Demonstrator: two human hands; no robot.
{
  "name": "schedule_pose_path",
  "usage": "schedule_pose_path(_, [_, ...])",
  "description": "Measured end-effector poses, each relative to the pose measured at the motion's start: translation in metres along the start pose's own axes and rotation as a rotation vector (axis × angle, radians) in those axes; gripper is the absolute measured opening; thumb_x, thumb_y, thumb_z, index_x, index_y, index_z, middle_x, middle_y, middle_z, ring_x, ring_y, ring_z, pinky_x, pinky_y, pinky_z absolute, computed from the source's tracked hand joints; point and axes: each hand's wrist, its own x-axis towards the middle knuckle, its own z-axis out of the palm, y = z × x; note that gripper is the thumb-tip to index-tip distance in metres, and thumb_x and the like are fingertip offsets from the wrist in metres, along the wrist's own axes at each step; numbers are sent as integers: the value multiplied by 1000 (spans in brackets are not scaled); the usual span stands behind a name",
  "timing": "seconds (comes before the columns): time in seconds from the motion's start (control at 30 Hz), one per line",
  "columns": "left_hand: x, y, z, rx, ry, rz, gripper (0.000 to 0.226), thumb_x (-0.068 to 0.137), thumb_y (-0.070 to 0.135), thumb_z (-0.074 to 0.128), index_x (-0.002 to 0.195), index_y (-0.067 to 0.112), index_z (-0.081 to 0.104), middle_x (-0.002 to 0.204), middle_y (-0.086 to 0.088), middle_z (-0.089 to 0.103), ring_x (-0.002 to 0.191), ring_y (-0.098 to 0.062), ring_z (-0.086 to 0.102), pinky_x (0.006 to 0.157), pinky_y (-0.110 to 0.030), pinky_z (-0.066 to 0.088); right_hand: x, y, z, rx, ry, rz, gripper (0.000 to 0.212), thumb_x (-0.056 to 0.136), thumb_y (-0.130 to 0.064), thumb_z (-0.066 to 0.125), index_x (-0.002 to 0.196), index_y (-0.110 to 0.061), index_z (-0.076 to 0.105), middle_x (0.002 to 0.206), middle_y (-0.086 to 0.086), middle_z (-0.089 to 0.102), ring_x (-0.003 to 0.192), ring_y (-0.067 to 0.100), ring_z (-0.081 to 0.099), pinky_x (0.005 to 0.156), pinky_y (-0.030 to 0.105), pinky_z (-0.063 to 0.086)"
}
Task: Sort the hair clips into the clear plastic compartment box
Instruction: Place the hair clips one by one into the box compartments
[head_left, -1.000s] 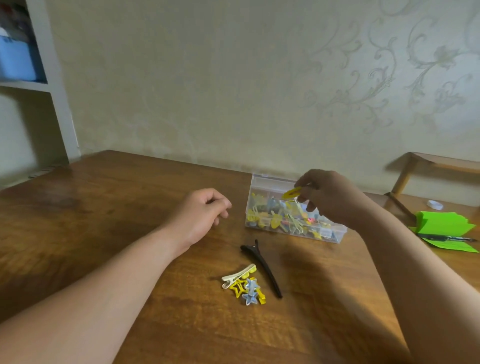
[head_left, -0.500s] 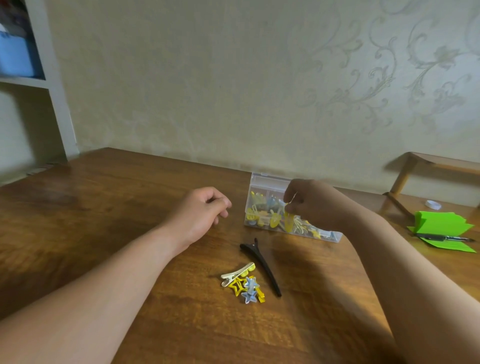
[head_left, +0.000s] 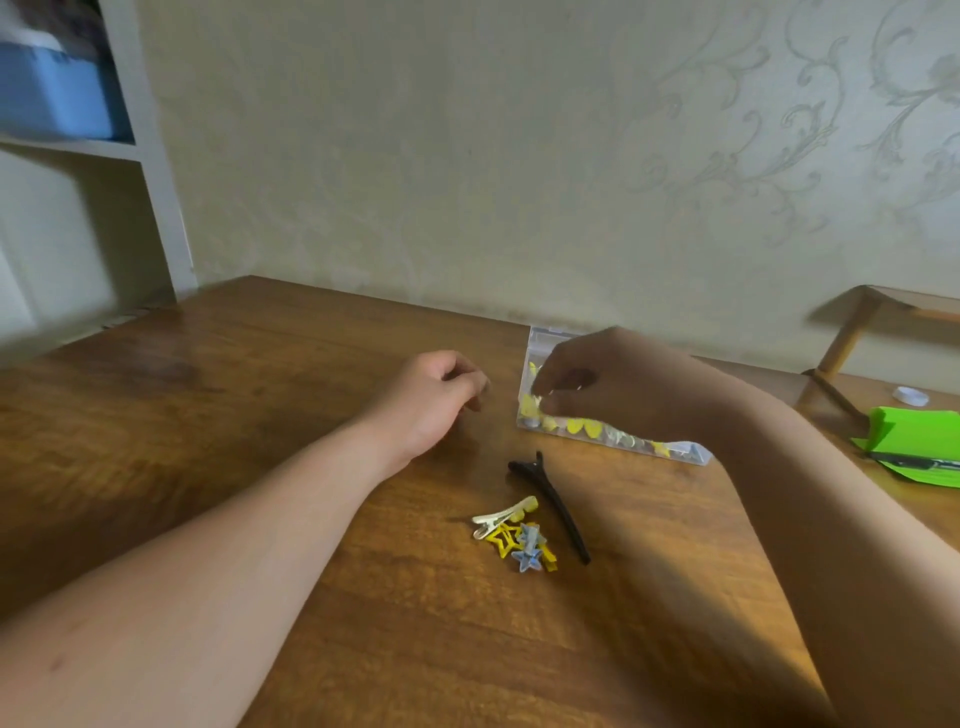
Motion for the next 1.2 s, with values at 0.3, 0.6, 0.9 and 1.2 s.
schedule_pose_path(0.3, [2, -3, 0, -69, 6, 25, 14, 99, 19, 65, 97, 14, 78, 85, 1, 77, 74, -13, 63, 79, -36, 53, -7, -44, 30, -32, -499, -99, 21, 91, -41, 81, 107, -33, 72, 97, -14, 72, 90, 6, 68, 87, 41, 61])
schedule_pose_path(0.6, [3, -6, 0, -79, 0, 34, 14, 99, 20, 66, 91, 17, 78, 89, -3, 78, 79, -18, 65, 82, -40, 52, -8, -51, 40, -135, -316, -121, 23, 104, -38, 61, 104, -19, 73, 92, -4, 69, 83, 14, 64, 71, 34, 53])
schedule_pose_path(0.9, [-1, -5, 4, 30, -10, 65, 14, 106, 23, 61, 101, 24, 74, 92, 2, 76, 86, -16, 67, 79, -32, 53, 0, 26, -6, 431, 426, 261, 9, 95, -16, 69, 89, -15, 76, 82, 5, 79, 66, 11, 68, 63, 28, 52])
schedule_pose_path(1.2, [-5, -1, 6, 106, -16, 77, 15, 105, 24, 61, 100, 25, 75, 92, 2, 77, 83, -15, 67, 78, -32, 54, -3, 57, 9, 199, 283, 476, 8, 91, -22, 72, 97, -17, 70, 88, 5, 76, 68, 18, 63, 56, 28, 48])
